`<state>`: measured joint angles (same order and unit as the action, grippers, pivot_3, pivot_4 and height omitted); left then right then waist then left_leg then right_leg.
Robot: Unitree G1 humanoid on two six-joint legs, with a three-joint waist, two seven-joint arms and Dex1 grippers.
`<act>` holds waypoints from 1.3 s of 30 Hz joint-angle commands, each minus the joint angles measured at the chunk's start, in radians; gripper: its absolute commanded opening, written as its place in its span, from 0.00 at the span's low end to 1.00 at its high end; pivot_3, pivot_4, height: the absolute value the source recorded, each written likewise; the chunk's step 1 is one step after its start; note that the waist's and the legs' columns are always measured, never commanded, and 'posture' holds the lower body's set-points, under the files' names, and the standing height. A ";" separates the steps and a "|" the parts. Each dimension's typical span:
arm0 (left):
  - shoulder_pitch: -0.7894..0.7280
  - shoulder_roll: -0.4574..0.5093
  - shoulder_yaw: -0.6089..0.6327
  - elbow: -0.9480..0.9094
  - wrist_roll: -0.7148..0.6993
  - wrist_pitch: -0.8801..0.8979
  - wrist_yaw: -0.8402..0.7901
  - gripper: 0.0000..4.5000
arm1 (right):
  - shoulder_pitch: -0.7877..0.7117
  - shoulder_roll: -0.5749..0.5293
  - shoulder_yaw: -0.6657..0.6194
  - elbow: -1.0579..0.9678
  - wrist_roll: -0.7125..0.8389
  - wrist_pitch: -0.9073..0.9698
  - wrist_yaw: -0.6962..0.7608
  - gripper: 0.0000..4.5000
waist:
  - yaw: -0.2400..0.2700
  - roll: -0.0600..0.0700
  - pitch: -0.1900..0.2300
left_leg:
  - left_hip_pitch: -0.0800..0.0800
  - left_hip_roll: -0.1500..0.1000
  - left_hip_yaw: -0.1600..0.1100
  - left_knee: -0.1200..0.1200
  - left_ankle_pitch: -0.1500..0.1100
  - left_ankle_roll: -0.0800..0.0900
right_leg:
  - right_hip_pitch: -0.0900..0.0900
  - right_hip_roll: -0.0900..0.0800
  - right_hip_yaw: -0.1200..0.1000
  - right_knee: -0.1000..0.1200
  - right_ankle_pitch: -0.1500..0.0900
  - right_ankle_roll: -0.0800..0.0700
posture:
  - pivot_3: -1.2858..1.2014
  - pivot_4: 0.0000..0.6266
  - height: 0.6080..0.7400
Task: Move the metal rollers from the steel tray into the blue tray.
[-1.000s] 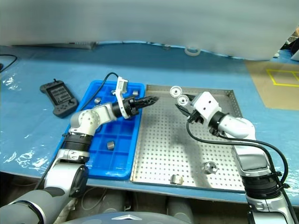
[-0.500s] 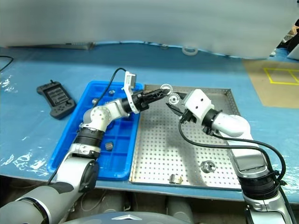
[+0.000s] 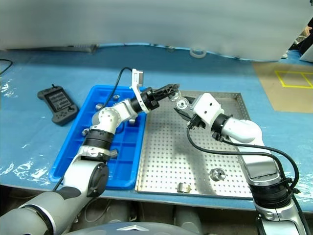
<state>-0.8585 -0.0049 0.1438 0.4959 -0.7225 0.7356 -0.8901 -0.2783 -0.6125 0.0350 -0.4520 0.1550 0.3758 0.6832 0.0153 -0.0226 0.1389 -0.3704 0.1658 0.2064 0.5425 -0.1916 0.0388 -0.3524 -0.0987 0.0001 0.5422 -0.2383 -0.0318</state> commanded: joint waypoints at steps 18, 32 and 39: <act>0.008 0.027 -0.012 -0.071 -0.015 0.063 -0.017 0.28 | -0.029 0.005 0.006 0.001 -0.025 -0.048 -0.015 0.36 | 0.000 0.000 0.000 | 0.001 0.000 0.000 0.001 -0.001 0.001 | 0.000 0.000 0.000 0.003 0.000 0.000 | 0.42 0.24 1.00; -0.027 0.306 0.158 -0.120 -0.024 -0.032 0.044 0.28 | 0.032 -0.008 0.027 0.030 -0.033 -0.061 -0.030 0.36 | -0.001 0.000 0.000 | 0.001 0.000 0.000 0.000 0.000 0.000 | -0.001 0.000 0.000 0.004 0.000 0.000 | 0.44 0.24 1.00; -0.019 0.506 0.213 -0.116 -0.016 -0.059 0.057 0.28 | 0.003 -0.013 0.057 0.123 -0.035 -0.135 -0.003 0.36 | -0.017 -0.005 0.001 | 0.001 0.005 -0.002 -0.002 0.001 -0.013 | -0.004 0.006 -0.001 0.003 0.000 0.000 | 0.47 0.24 1.00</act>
<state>-0.8642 0.5250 0.3734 0.4126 -0.7268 0.6820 -0.8221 -0.2285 -0.6366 0.0983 -0.2901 0.1159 0.2901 0.6705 -0.0012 -0.0280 0.1403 -0.3689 0.1700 0.2042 0.5405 -0.1908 0.0260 -0.3546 -0.0937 -0.0016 0.5450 -0.2384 -0.0319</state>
